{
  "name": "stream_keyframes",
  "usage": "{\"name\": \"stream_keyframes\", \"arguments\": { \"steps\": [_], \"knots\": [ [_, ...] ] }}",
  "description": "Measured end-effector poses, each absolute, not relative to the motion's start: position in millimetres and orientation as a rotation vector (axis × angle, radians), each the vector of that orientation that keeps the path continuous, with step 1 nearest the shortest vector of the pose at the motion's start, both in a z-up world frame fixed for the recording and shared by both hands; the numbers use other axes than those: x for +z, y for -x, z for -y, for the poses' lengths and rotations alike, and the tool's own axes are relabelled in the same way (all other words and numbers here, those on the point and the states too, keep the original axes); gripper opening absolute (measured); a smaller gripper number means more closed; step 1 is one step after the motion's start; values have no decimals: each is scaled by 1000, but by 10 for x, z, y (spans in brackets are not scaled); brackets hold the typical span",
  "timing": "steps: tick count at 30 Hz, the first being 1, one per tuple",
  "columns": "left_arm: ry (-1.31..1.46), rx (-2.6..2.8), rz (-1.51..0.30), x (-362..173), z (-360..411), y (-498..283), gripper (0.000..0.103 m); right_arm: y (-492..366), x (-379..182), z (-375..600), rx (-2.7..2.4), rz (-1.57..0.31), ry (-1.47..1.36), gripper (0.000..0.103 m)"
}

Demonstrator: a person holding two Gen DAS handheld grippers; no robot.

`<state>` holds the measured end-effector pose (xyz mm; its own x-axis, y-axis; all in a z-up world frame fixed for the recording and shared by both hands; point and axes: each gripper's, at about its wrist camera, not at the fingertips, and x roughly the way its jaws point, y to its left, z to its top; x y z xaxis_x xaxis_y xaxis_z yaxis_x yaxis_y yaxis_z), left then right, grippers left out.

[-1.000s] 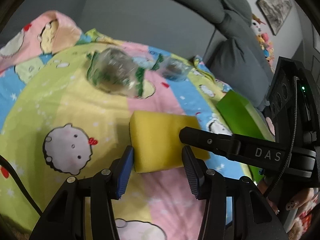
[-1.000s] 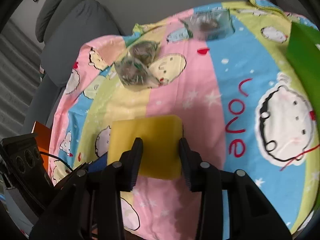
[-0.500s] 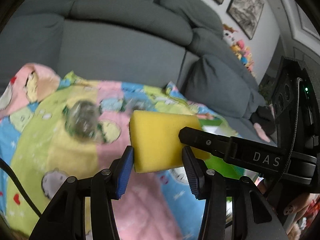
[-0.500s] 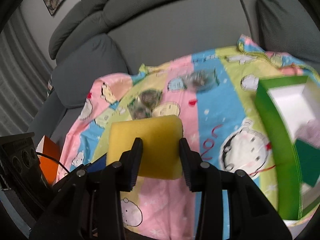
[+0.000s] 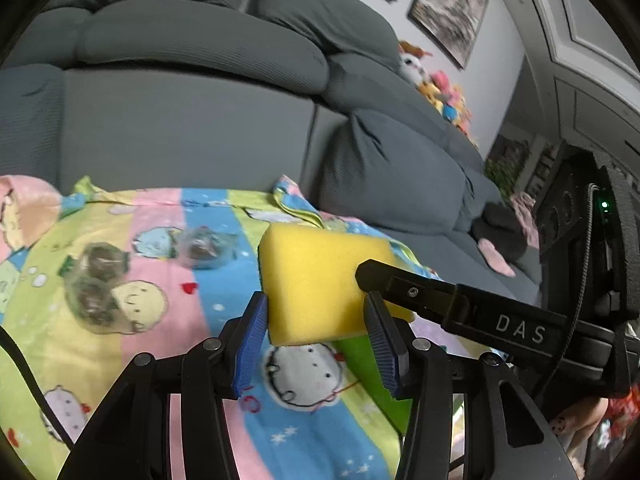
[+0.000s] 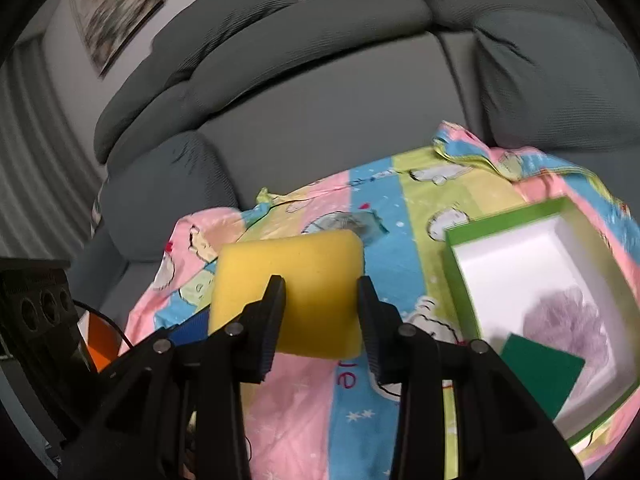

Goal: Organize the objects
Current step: 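Carry the yellow sponge block into the green box and lower it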

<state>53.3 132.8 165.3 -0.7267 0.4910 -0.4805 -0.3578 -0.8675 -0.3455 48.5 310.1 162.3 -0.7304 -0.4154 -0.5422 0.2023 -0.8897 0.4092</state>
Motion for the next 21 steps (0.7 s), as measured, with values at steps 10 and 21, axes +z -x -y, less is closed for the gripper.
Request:
{"name": "stream_keyframes", "arguments": {
  "steps": [10,21],
  "knots": [
    [840,2448,210,1594,-2053,-366,50,-516,1446,-3779,-2691,692,-949,36],
    [916,2326,142,1434,-2654,-263,50,-565,1182,-4401,-2776,919,-1021,37]
  ]
}}
